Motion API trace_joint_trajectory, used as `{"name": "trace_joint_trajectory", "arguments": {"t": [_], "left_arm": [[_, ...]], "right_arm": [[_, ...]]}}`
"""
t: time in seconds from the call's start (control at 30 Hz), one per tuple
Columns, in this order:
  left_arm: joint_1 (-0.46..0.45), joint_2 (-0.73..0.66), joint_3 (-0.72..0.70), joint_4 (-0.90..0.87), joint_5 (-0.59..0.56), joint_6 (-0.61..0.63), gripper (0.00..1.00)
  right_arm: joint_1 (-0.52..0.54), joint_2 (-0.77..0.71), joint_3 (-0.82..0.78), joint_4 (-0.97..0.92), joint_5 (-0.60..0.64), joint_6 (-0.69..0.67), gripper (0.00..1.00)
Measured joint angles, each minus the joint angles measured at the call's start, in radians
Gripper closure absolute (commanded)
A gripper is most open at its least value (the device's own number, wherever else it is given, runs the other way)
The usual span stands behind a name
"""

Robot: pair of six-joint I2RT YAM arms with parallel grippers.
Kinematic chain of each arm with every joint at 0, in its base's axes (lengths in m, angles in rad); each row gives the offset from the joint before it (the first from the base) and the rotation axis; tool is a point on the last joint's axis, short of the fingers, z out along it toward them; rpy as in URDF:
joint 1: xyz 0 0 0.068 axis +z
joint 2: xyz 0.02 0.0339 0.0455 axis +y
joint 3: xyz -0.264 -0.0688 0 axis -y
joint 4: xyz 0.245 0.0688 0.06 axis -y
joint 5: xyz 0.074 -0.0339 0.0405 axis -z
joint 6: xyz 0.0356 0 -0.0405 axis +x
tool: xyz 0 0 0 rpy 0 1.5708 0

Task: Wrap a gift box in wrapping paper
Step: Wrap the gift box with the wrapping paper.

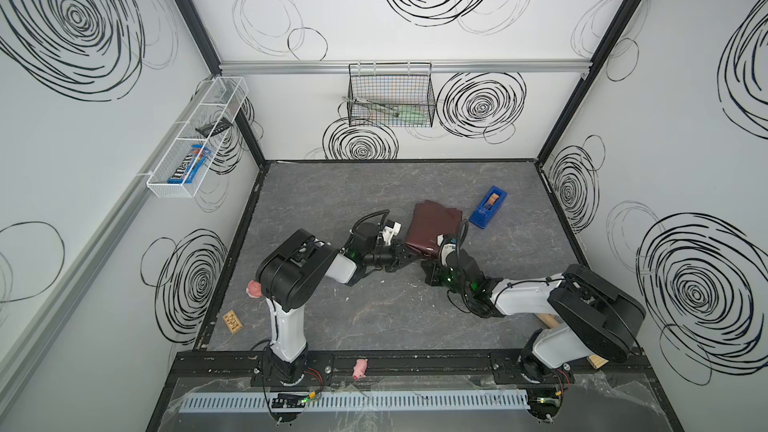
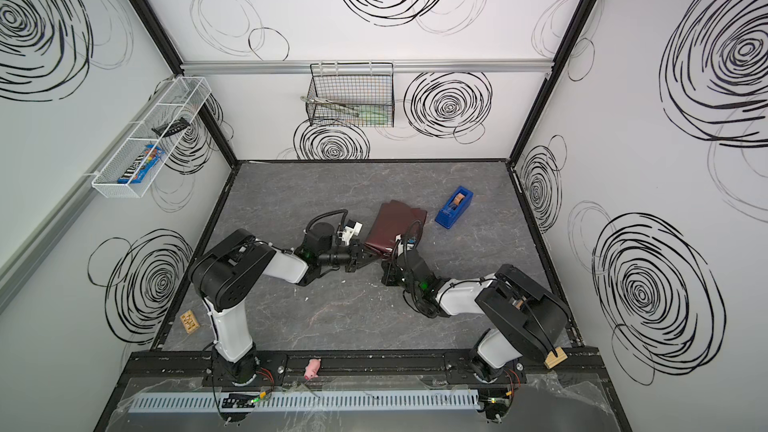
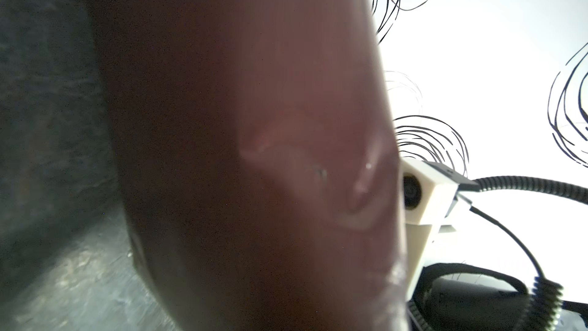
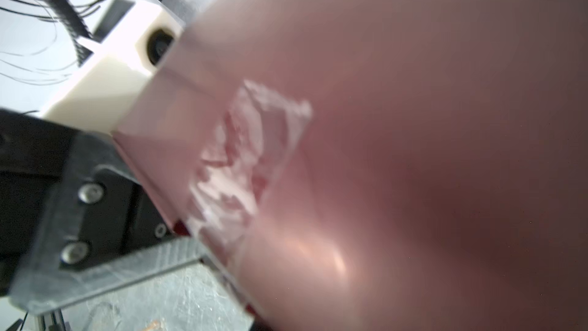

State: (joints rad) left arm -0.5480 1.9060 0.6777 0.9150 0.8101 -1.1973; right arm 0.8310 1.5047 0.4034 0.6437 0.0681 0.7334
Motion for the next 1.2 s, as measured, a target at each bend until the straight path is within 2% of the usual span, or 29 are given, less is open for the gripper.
{"name": "trace_joint_trajectory", "arguments": {"t": [0.43, 0.57, 0.63, 0.7, 0.73, 0.83, 0.9, 0.97, 1.03, 1.1, 1.2], "left_arm": [[0.000, 0.000, 0.000, 0.000, 0.000, 0.000, 0.98], [-0.002, 0.000, -0.010, 0.008, -0.002, 0.000, 0.77], [-0.002, -0.001, -0.034, 0.015, -0.007, -0.004, 0.62], [-0.002, -0.011, -0.072, 0.014, -0.017, -0.008, 0.40], [-0.002, -0.025, -0.092, -0.006, -0.024, -0.006, 0.01], [-0.002, -0.108, -0.147, -0.103, -0.053, 0.007, 0.04], [-0.002, -0.193, -0.172, -0.181, -0.072, 0.027, 0.04], [-0.002, -0.287, -0.179, -0.265, -0.087, 0.059, 0.04], [-0.002, -0.364, -0.160, -0.367, -0.105, 0.114, 0.04], [0.000, -0.404, -0.113, -0.476, -0.129, 0.174, 0.04], [0.011, -0.412, -0.013, -0.614, -0.166, 0.267, 0.04]], "right_arm": [[0.001, 0.025, 0.013, -0.001, 0.061, 0.056, 1.00], [0.006, 0.001, 0.014, -0.037, 0.058, 0.067, 1.00], [0.007, -0.050, 0.014, -0.095, 0.050, 0.077, 1.00], [0.008, -0.124, 0.015, -0.171, 0.037, 0.084, 0.97], [0.007, -0.174, 0.016, -0.225, 0.024, 0.088, 0.92], [0.001, -0.330, 0.020, -0.393, -0.014, 0.092, 0.74], [-0.010, -0.431, 0.023, -0.494, -0.037, 0.089, 0.49], [-0.038, -0.535, 0.024, -0.585, -0.063, 0.082, 0.32], [-0.117, -0.612, 0.027, -0.643, -0.114, 0.064, 0.03], [-0.229, -0.646, 0.033, -0.679, -0.166, 0.043, 0.03], [-0.381, -0.619, 0.050, -0.689, -0.271, 0.006, 0.03]]}}
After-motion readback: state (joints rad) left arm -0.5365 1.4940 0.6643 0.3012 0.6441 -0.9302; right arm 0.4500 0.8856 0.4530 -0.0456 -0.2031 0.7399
